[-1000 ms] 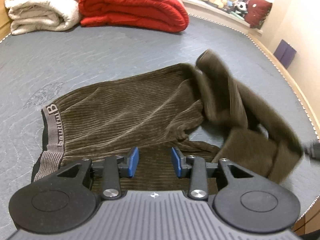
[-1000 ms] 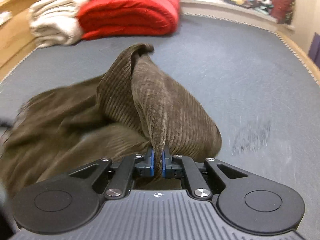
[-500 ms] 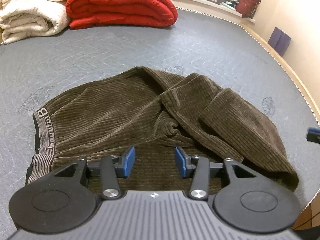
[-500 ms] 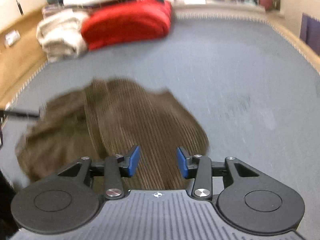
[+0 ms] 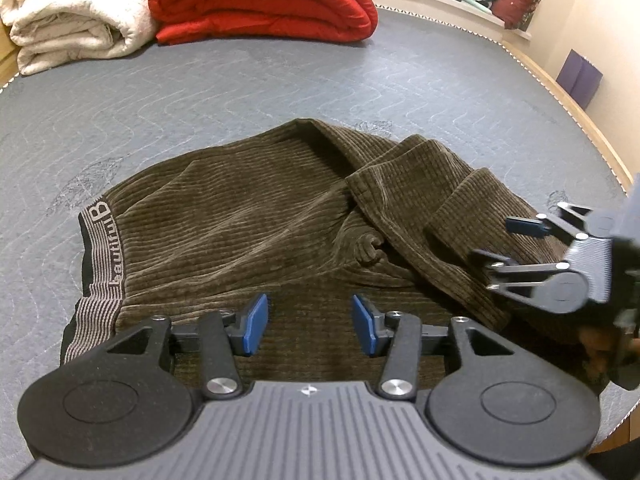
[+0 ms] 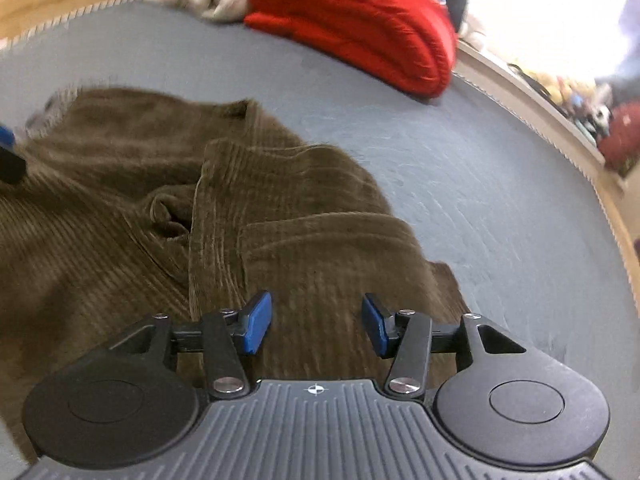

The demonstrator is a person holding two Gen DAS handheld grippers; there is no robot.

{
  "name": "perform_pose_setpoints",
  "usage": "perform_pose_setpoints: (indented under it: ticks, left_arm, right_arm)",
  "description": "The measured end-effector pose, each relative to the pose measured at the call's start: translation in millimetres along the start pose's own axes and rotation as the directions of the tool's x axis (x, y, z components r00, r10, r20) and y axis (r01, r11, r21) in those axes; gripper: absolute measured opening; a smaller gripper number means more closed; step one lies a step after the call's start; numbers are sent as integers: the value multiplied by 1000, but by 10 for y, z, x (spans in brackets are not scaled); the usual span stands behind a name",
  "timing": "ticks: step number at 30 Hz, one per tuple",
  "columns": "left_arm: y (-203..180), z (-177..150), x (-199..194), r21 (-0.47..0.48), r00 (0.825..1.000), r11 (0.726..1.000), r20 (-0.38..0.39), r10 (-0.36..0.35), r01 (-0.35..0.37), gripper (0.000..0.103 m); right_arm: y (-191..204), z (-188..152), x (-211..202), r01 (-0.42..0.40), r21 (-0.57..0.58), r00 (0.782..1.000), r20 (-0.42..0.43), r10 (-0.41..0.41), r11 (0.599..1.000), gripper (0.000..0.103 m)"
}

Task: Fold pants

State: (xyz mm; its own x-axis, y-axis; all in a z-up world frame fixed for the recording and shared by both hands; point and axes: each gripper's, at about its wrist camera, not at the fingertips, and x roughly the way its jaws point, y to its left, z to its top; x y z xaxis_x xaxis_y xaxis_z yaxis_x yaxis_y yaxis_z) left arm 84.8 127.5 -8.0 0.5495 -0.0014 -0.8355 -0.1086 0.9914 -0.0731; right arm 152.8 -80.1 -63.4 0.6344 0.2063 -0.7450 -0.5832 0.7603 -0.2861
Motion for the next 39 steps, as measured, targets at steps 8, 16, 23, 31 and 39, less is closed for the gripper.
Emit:
perform_pose_setpoints:
  ticks: [8, 16, 23, 31, 39]
  left_arm:
    - [67, 53, 60, -15, 1000, 1000, -9, -1, 1, 55]
    - [25, 67, 66, -15, 1000, 1000, -7, -13, 13, 56]
    - [23, 45, 29, -10, 1000, 1000, 0, -16, 16, 56]
    - [35, 52, -55, -16, 999, 999, 13, -33, 33, 56]
    - [-64, 45, -127, 45, 998, 997, 26, -66, 64, 56]
  right_arm:
    - [233, 113, 295, 26, -86, 999, -27, -29, 996, 66]
    - [316, 47, 325, 56, -172, 998, -27, -62, 983, 45]
    - [-292, 43, -196, 11, 103, 998, 63, -18, 995, 6]
    - [-1828, -814, -1361, 41, 670, 952, 200, -233, 741, 6]
    - [-2788, -2928, -1869, 234, 947, 948, -173, -266, 221, 6]
